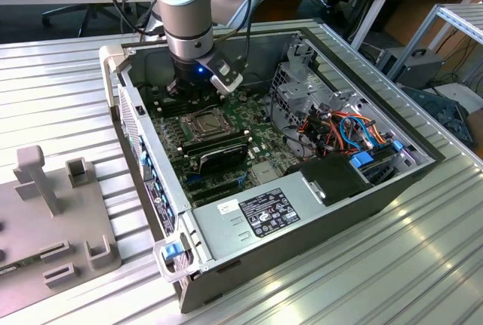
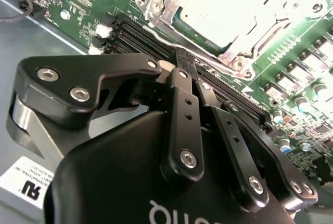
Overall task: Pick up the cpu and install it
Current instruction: 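Install the first cpu locking lever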
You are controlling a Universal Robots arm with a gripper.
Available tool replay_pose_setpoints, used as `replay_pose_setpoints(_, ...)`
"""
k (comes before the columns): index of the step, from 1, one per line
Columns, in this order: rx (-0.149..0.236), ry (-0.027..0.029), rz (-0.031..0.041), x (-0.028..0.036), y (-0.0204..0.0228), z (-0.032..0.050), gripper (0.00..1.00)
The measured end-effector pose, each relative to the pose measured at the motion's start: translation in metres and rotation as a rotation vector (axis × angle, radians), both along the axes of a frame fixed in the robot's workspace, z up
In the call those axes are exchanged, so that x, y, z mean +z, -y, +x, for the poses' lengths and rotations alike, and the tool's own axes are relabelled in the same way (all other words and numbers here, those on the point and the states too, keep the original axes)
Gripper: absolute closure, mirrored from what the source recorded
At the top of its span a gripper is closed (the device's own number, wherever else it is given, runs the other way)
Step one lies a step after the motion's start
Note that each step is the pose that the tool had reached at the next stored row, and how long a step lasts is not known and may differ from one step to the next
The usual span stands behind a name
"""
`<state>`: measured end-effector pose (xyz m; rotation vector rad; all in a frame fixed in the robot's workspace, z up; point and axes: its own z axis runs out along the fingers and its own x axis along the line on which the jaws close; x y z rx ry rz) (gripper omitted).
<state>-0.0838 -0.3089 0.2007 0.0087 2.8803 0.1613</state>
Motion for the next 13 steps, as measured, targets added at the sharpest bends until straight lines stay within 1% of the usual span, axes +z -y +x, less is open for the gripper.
replay_pose_setpoints(4,-0.001,0.0001,0.0000,-0.0025,0.0000,0.0013,0.89)
replay_pose_setpoints(12,-0.001,0.0004,0.0005,-0.0006,0.0000,0.0012,0.89)
replay_pose_setpoints(13,-0.001,0.0008,0.0004,-0.0006,0.0001,-0.0006,0.89)
